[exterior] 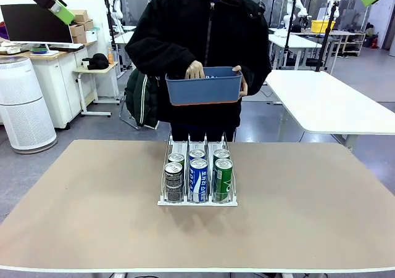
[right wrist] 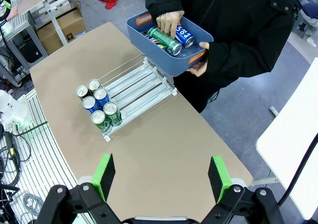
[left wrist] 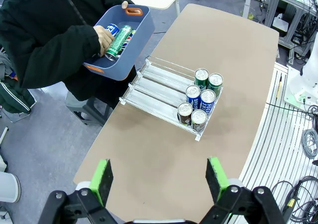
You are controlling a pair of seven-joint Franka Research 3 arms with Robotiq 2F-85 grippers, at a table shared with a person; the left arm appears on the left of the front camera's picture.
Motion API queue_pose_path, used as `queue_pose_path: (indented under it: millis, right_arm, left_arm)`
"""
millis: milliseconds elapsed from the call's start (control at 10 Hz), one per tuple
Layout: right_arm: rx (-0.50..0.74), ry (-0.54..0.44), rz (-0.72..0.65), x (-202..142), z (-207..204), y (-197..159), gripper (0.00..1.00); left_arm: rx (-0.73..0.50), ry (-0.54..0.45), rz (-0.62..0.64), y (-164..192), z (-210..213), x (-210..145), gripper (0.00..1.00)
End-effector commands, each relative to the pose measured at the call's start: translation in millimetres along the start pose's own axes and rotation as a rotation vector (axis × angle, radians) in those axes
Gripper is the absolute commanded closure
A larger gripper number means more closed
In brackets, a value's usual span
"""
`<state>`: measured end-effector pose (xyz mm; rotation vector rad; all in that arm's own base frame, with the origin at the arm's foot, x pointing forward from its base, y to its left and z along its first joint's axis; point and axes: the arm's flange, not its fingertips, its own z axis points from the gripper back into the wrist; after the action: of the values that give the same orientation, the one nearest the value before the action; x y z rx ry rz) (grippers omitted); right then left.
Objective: Fill the beverage cans into the dispenser.
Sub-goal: Pick up the Ionic drink handed by the human.
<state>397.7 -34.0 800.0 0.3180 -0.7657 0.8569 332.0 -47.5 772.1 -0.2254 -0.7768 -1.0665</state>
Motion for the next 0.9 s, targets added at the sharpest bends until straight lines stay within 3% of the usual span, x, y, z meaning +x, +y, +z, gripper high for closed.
queue_pose_path:
  millis: [0,800]
  right_arm:
    - [-0.001,0.002,0.001,-0.2,-0.2,0.5,0.0]
    - [-0.001,0.002,0.001,-0.2,-0.2,0.5,0.0]
  left_arm:
    - [-0.007,0.002,0.009,-1.1,-0.2,-0.2,0.0]
    - [-0.007,0.002,0.009,-1.1,-0.2,-0.2,0.0]
